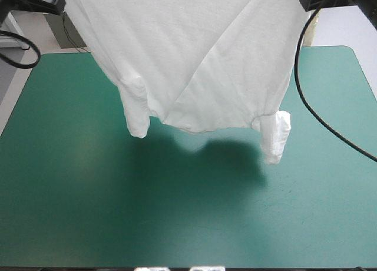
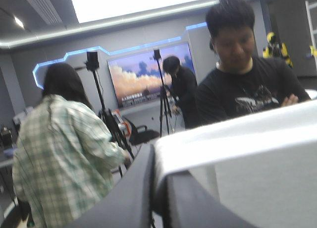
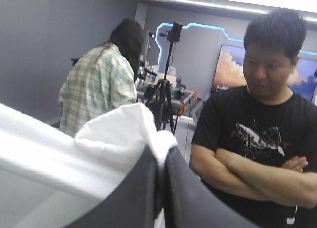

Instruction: Fold the cloth

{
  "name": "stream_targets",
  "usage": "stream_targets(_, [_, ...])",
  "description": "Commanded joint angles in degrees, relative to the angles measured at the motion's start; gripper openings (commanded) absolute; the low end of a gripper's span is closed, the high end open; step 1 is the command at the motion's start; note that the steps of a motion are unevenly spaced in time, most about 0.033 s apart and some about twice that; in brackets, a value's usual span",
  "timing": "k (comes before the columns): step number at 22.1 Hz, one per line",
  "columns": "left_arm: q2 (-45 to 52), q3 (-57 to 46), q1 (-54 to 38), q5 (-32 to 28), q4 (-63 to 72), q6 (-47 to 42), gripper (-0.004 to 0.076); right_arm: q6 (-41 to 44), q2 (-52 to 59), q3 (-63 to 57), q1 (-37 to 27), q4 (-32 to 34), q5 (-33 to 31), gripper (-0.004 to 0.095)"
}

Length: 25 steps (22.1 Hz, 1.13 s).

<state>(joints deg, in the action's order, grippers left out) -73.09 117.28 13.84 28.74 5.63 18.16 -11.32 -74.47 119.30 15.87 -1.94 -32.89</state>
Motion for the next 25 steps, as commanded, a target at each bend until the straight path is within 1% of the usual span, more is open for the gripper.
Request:
stream_targets(1, [4.08, 2.02, -0.14, -9.14, -0.17, 0.02, -0.0009, -3.41, 3.57, 1.6, -0.37, 0.23, 7.24, -0.0016])
stream_targets(3, [5.2, 2.02, -0.14, -9.71, 0.09, 0.02, -0.0009, -4.9, 4.87, 1.6, -0.37, -1.43, 9.17, -0.0016])
stream_targets(5, [6.08, 2.02, -0.14, -9.39, 0.17, 0.02, -0.0009, -5.15, 5.71, 1.6, -0.37, -1.66, 10.23, -0.0016])
stream_targets(8, [6.35, 2.02, -0.14, -7.39, 0.31, 0.02, -0.0009, -4.34, 6.22, 1.6, -0.37, -1.79, 10.16, -0.0016])
stream_targets(9, [6.05, 2.02, -0.14, -5.75, 0.57, 0.02, -0.0009, -3.69, 5.82, 1.6, -0.37, -1.79, 9.62, -0.0017])
stream_targets(12, [3.12, 2.02, -0.14, -6.0, 0.57, 0.02, -0.0009, -3.45, 2.71, 1.5, -0.37, -1.55, 9.38, -0.0017])
stream_targets(14, [-0.09, 2.02, -0.14, -8.65, 0.57, 0.02, -0.0009, -3.45, -1.12, 1.5, -0.37, -0.67, 10.72, -0.0017])
stream_targets(15, [-2.52, 2.02, -0.14, -11.66, 0.19, 0.02, -0.0009, -3.45, -4.38, 1.5, -0.37, 0.59, 14.9, -0.0017])
stream_targets(16, [-5.34, 2.02, -0.14, -15.97, 0.17, 0.02, -0.0009, -3.35, -7.35, 1.5, -0.37, 1.94, 20.78, -0.0017])
stream_targets(17, [-6.67, 2.02, -0.14, -18.47, 0.17, 0.02, -0.0009, -3.35, -8.88, 1.5, -0.37, 2.74, 24.7, -0.0017])
stream_targets(18, [-8.96, 2.02, -0.14, -23.45, -0.39, 0.02, -0.0009, -3.35, -11.62, 1.81, -0.37, 3.94, 31.17, -0.0017])
stream_targets(19, [-10.13, 2.02, -0.14, -26.43, -0.69, 0.19, -0.0009, -3.51, -12.78, 2.23, -0.37, 4.12, 33.99, -0.0017])
stream_targets(20, [-11.98, 2.02, -0.14, -31.83, -0.7, 1.15, -0.0009, -3.51, -14.61, 3.65, -0.37, 4.12, 37.27, -0.0016])
stream_targets(22, [-13.93, 2.02, -0.14, -37.45, -0.7, 1.58, -0.0009, -3.51, -17.11, 7.52, -0.37, 4.12, 36.99, -0.0016])
stream_targets(25, [-14.28, 2.02, -0.14, -38.21, -0.7, 1.58, -0.0009, -3.28, -19.61, 13.07, -0.37, 4.01, 35.76, -0.0017])
